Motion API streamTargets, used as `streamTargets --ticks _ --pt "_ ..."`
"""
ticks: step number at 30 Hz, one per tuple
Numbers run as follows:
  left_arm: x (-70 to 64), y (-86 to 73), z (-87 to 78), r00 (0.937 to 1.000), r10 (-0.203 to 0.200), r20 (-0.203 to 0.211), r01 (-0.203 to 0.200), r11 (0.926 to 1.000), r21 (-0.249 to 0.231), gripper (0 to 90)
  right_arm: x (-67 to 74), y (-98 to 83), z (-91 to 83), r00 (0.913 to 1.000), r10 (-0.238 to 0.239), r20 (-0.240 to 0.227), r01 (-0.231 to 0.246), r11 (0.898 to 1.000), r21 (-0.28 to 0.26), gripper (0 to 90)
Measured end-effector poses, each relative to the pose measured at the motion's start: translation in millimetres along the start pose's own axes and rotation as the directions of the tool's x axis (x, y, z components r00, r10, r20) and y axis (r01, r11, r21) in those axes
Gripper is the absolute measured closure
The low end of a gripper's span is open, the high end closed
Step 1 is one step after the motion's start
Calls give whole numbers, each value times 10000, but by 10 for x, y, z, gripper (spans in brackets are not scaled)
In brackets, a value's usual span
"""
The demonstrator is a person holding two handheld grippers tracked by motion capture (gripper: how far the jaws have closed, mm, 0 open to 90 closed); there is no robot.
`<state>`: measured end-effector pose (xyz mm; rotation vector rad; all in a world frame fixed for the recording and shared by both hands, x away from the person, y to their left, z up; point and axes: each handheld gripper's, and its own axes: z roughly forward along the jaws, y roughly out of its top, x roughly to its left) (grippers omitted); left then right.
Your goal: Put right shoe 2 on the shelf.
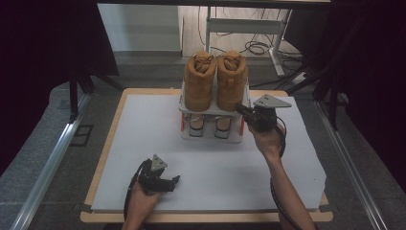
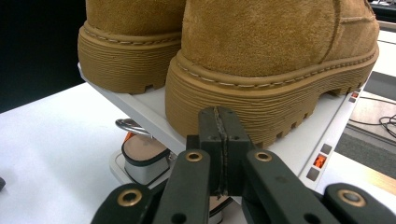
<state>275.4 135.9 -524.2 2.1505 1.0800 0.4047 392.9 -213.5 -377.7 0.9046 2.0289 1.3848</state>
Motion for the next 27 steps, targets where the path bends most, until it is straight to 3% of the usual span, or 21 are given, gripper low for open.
streamTargets --ticks 9,27 --pt "1 0 0 10000 -2 4 2 10000 1 151 34 23 65 9999 -113 -2 113 9999 29 899" --pt "-1 -1 0 10000 0 -1 0 10000 -4 151 29 15 16 9998 -96 149 97 9999 -26 865"
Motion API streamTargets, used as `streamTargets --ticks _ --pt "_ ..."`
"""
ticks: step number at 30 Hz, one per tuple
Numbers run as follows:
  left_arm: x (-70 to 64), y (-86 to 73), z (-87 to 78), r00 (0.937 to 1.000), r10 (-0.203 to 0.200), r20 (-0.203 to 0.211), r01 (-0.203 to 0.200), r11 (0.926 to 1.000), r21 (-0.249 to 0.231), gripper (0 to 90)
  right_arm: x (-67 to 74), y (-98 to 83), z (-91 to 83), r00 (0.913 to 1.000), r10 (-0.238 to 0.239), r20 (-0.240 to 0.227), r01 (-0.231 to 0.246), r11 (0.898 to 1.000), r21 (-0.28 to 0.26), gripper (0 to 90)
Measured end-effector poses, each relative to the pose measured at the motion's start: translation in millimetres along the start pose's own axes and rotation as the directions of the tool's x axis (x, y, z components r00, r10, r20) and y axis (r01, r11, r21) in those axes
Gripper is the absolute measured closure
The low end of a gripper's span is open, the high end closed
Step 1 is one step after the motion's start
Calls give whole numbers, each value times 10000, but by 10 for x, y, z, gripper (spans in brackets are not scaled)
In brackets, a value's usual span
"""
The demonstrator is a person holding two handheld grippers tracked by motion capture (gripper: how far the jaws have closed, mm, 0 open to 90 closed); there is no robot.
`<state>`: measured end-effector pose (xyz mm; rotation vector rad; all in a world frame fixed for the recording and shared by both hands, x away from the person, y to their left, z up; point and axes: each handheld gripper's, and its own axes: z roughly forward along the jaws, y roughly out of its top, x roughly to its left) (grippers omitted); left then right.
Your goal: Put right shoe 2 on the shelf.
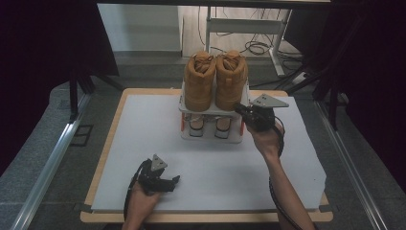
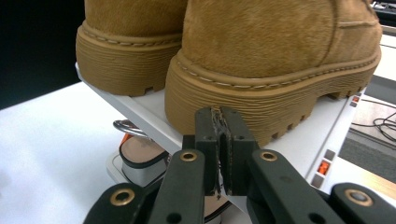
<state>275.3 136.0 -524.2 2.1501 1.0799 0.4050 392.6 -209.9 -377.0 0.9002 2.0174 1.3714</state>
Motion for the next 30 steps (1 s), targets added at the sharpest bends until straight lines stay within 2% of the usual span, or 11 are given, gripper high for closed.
streamTargets --ticks 8,20,26,30 --pt "-2 0 1 10000 -26 7 27 10000 -23 151 -66 -22 -89 9998 203 33 -203 9998 -76 841" --pt "0 0 2 10000 4 4 -4 10000 -24 151 -67 -21 -200 9999 39 166 -38 10000 -45 783" --pt "0 0 2 10000 5 3 -5 10000 -24 151 -63 -37 -254 9995 -97 311 98 10000 -20 705" --pt "-3 0 2 10000 -32 4 32 10000 -24 151 -74 -63 -288 9992 -118 384 117 9999 28 622"
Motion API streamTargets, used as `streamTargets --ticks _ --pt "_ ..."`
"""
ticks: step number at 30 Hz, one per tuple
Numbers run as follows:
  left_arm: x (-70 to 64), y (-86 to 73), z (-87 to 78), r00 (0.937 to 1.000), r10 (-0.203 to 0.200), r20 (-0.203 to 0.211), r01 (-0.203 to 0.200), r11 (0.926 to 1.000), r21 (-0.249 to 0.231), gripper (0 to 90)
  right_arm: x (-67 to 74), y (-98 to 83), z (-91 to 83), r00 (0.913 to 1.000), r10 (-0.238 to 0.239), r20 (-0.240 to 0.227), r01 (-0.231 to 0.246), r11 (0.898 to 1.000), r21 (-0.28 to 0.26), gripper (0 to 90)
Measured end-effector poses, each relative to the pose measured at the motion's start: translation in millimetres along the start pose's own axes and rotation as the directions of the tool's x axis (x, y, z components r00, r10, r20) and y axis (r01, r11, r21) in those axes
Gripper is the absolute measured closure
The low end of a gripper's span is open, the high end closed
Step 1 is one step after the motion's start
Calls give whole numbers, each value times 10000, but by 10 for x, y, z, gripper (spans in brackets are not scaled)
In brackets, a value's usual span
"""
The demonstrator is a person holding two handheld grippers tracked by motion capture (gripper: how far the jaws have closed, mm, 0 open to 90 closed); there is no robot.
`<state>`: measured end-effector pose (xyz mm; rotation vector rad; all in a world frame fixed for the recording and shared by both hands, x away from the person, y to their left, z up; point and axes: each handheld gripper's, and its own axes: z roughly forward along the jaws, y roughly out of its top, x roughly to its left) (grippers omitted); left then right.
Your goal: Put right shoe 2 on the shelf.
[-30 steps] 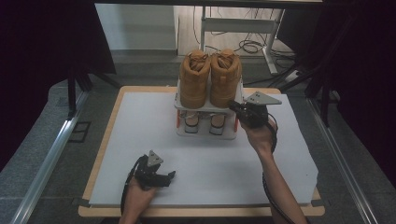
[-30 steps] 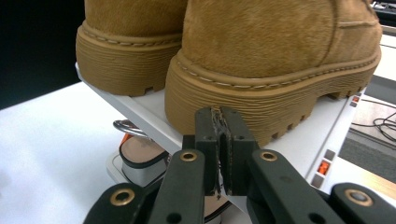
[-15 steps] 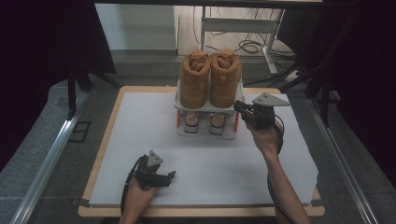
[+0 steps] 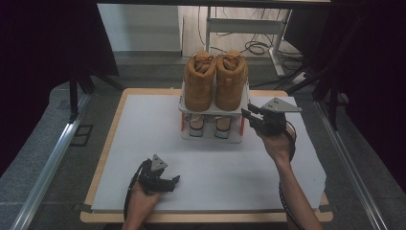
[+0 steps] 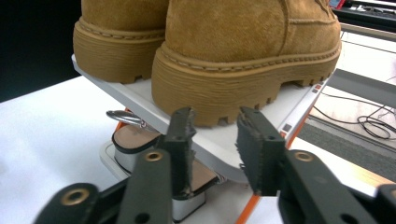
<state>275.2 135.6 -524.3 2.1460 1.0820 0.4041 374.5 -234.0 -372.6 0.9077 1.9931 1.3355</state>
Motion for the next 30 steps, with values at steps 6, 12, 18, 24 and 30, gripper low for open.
streamTargets --ticks 6,12,18,24,30 --pt "1 1 1 10000 19 -4 -19 10000 -7 151 -30 -38 -51 10000 49 55 -49 10000 26 493" --pt "2 1 1 10000 20 -3 -20 10000 -6 151 -56 -67 -94 9999 157 -72 -157 9998 115 395" --pt "1 0 2 10000 7 -2 -7 10000 -18 151 -69 -110 -128 9997 226 -114 -224 9995 219 338" --pt "-1 0 4 10000 -29 -5 29 10000 -51 151 -82 -162 -166 9997 222 -103 -218 9990 394 309" --pt "-1 0 4 10000 -28 -8 28 10000 -49 151 -103 -231 -212 9991 394 -124 -386 9978 540 274"
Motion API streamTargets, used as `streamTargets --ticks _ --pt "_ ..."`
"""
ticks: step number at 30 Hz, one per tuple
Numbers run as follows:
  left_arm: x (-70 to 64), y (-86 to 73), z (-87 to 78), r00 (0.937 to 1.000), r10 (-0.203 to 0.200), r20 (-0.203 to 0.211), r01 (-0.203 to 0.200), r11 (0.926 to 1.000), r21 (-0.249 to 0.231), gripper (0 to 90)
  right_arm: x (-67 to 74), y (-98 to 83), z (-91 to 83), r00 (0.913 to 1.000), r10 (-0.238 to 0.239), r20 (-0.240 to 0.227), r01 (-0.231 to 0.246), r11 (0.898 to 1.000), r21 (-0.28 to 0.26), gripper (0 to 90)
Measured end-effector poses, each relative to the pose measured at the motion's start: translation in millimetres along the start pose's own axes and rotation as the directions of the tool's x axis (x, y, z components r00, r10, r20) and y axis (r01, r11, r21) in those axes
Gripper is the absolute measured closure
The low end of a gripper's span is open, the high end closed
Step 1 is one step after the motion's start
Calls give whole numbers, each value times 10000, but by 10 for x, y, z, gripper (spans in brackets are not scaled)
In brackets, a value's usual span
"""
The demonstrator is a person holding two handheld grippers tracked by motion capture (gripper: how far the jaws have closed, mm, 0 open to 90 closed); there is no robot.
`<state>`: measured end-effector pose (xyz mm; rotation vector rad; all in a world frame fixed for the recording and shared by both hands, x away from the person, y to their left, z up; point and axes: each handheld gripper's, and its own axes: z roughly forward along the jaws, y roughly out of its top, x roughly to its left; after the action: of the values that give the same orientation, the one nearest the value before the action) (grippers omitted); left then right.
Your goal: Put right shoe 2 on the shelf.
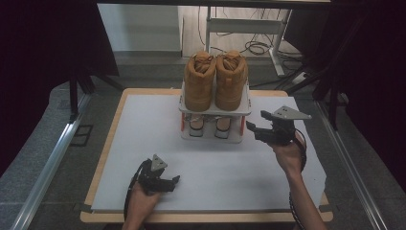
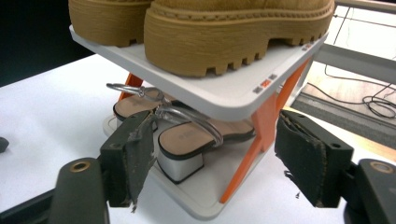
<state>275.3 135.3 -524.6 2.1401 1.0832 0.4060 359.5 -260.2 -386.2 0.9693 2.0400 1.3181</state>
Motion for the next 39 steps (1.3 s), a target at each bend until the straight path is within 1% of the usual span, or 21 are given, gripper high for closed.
streamTargets --ticks 12,21,23,30,39 --pt "0 0 0 10000 -1 -2 1 10000 -2 151 -49 -171 -99 9992 381 -108 -380 9992 104 208" --pt "0 0 0 10000 8 -2 -8 10000 2 151 -72 -335 -131 9988 472 -134 -463 9973 567 142" --pt "0 -1 -3 10000 12 -3 -12 10000 33 151 -73 -382 -131 9987 487 -140 -477 9965 686 140" --pt "2 0 -3 10000 45 -3 -45 10000 39 151 -92 -559 -126 9972 691 -270 -654 9907 1191 122" --pt "-1 -1 -3 10000 13 -1 -13 10000 38 152 -121 -764 -114 9966 803 -157 -766 9833 1650 66"
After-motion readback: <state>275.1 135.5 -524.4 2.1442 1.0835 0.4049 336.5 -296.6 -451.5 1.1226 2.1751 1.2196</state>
